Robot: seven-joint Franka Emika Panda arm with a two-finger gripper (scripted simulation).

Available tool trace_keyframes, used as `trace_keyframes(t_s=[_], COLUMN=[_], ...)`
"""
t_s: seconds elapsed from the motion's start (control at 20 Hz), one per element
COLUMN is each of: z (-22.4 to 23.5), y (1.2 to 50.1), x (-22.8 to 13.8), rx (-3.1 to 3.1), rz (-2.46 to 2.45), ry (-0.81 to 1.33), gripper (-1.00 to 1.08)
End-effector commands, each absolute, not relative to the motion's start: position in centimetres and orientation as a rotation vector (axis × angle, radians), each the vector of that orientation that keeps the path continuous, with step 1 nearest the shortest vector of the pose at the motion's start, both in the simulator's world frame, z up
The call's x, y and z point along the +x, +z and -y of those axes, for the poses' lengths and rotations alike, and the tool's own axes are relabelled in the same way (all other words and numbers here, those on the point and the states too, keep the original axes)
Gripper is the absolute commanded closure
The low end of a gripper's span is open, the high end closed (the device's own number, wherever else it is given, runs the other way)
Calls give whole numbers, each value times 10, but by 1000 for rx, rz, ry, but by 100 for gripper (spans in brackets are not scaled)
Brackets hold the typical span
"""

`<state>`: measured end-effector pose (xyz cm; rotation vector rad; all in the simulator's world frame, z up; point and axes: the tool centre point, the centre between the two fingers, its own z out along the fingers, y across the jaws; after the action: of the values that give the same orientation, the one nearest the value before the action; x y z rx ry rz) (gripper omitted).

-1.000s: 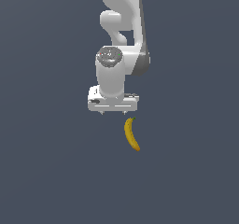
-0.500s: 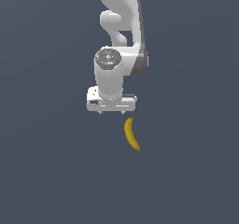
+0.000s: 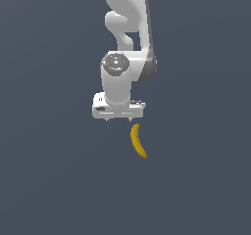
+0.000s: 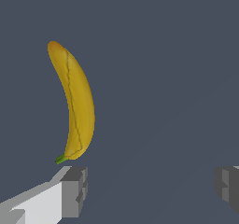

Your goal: Pick up the object and move it to a goal position.

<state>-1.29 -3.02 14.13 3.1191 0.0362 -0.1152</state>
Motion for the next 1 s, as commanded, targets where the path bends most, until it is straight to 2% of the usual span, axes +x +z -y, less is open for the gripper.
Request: trace_keyframes(t_s=[0.0, 0.55, 0.95], z=[22, -45, -60], y=[135, 81, 70], x=[-9, 16, 19], rx=[3120, 3135, 3141], rz=[-39, -46, -48], ry=[-106, -19, -5], gripper=[-92, -92, -92])
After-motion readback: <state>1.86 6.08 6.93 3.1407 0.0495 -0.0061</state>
